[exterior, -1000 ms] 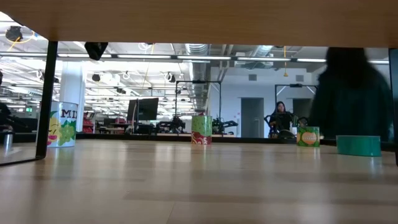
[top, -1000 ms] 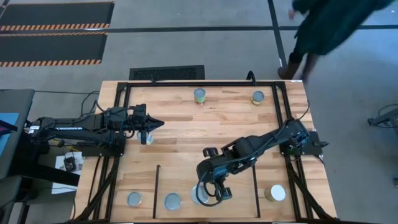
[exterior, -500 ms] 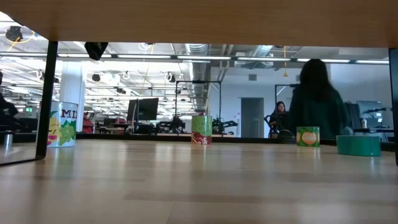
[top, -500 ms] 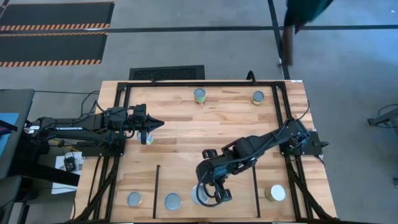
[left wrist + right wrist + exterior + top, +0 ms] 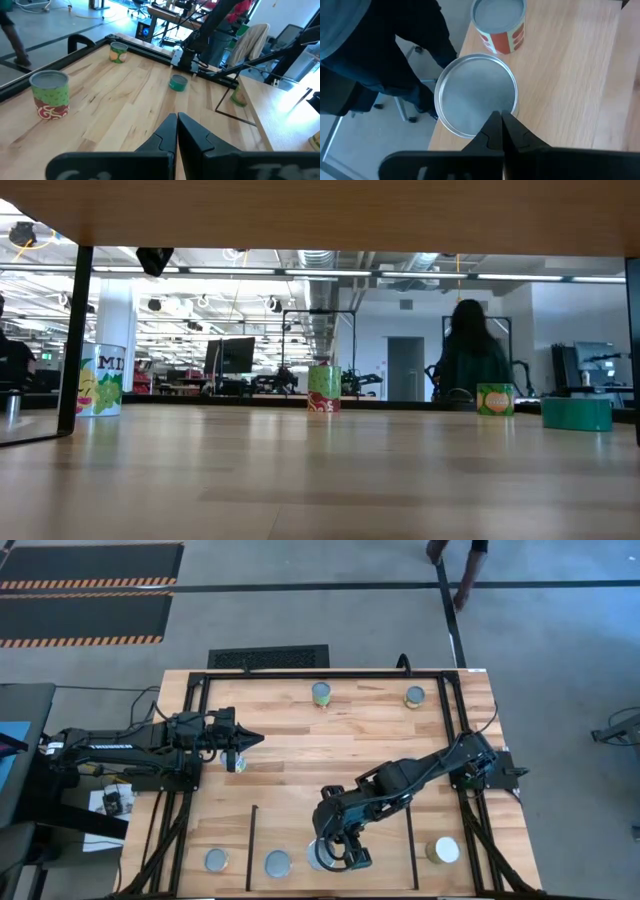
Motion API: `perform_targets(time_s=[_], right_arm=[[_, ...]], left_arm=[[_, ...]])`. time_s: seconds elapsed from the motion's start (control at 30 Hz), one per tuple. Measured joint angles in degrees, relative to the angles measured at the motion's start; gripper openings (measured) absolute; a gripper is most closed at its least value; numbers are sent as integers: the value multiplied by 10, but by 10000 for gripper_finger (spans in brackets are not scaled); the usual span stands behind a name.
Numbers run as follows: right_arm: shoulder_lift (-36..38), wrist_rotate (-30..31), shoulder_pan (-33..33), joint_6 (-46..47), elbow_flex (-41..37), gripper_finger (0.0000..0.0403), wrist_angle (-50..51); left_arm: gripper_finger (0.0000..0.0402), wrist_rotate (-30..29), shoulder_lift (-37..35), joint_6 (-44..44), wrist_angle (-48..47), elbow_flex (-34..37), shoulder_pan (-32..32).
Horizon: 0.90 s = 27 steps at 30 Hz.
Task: Pick and place cans onto a shelf
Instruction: Put the canned carrots on the shelf
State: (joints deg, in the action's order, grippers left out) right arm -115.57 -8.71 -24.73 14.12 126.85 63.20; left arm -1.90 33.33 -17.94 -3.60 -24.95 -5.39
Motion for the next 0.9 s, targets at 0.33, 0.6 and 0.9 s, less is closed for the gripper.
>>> perform_targets(time_s=[0.33, 0.6, 0.9], right_arm=[[1, 28, 1, 54, 12, 3, 89], [0, 8, -1, 55, 12, 3, 49], [0, 9, -3, 74, 12, 3, 64]], left_arm=[[0, 0, 0, 1, 0, 0, 0], [0, 0, 0, 0, 0, 0, 0], [0, -10, 0, 3, -13, 0, 0]])
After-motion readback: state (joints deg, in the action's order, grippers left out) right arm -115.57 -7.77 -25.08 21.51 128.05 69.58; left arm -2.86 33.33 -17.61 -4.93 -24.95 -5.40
